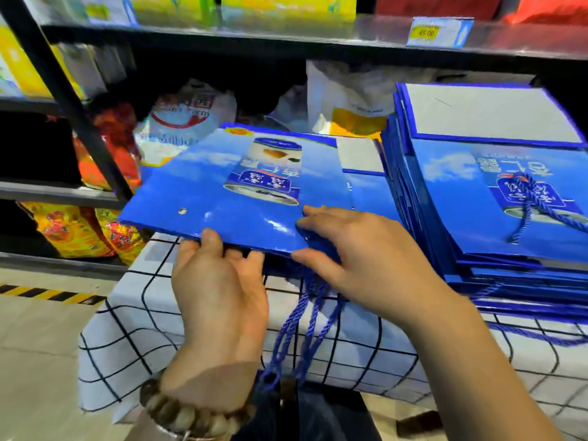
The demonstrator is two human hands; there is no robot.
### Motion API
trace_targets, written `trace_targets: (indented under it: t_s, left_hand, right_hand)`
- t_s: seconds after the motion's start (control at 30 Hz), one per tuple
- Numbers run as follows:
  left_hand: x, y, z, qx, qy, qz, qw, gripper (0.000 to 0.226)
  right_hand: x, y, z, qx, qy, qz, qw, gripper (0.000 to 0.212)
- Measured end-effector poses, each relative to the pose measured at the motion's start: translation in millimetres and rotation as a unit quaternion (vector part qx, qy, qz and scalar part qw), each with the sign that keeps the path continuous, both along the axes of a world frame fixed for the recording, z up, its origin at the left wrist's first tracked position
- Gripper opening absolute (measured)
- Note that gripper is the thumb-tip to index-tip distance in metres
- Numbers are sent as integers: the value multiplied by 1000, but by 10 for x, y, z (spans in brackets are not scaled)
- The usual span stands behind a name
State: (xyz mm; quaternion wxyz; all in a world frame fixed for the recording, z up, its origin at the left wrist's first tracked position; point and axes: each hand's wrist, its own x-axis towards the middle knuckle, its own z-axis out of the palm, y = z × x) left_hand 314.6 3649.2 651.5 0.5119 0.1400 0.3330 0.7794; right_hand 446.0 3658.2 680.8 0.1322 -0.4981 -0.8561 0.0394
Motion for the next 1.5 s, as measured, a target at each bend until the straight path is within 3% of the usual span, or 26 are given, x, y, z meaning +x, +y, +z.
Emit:
trace_targets:
  t_s: [0.1,0.23,0.3,0.4,0.5,0.53,0.57,0.63,0.67,0.83,0.9,1.0,1.07,1.13,1.2,1.27,1.4,1.5]
  left_hand:
    - [9,16,50,5,-54,-66,996,26]
    - [10,-80,29,-57,30,-172,983,21]
    - [-24,-132,-2,-94,124,-223,962,16]
    - [-66,-184,9,-103,306,-312,893,13]
    - [-47,-215,27,-74,452,-288,841,14]
    - [-45,-204,30,-35,526,-239,815,11]
    - [-37,-179,15,8,620,-187,762,6]
    - [-1,-123,-7,54,776,-125,615,12]
    - [31,-95,-13,60,817,-107,564,11]
    - [207,-26,-110,84,887,-55,450,20]
    - [247,-18,-122,78,901,-39,425,22]
    - [269,-33,-65,81,885,-48,456,22]
    - [253,-7,31,66,826,-100,550,35]
    - [225,64,188,42,691,-205,692,43]
    - [204,160,336,16,583,-248,774,38]
    - [210,235,466,23,528,-267,805,37]
    - [264,300,646,71,456,-332,823,36]
    - [325,350,684,80,423,-365,825,33]
  right_hand:
    - [38,-10,-85,49,-4,-36,998,33]
    - [130,37,-217,117,-29,-79,990,15]
    - [204,61,-239,128,-39,-91,987,31]
    - [243,5,-96,118,4,-84,989,16]
    - [229,-22,-43,67,-31,-158,985,34]
    - [239,-20,-56,58,-71,-170,981,39]
    - [242,-24,-76,42,-94,-166,981,40]
    - [250,-34,-90,18,-80,-141,987,30]
    - [267,-39,-85,3,-57,-132,990,26]
    - [317,9,-1,-19,99,-141,985,23]
    - [321,16,42,-8,157,-161,974,24]
    - [308,27,108,63,180,-184,964,34]
    - [324,57,99,111,149,-202,962,31]
    - [331,43,90,161,169,-212,949,14]
    - [314,0,91,171,237,-198,936,7]
    - [287,-73,35,94,281,-165,941,14]
    - [143,-137,-101,-105,242,-71,962,15]
    - [37,-87,-147,-111,290,-62,949,28]
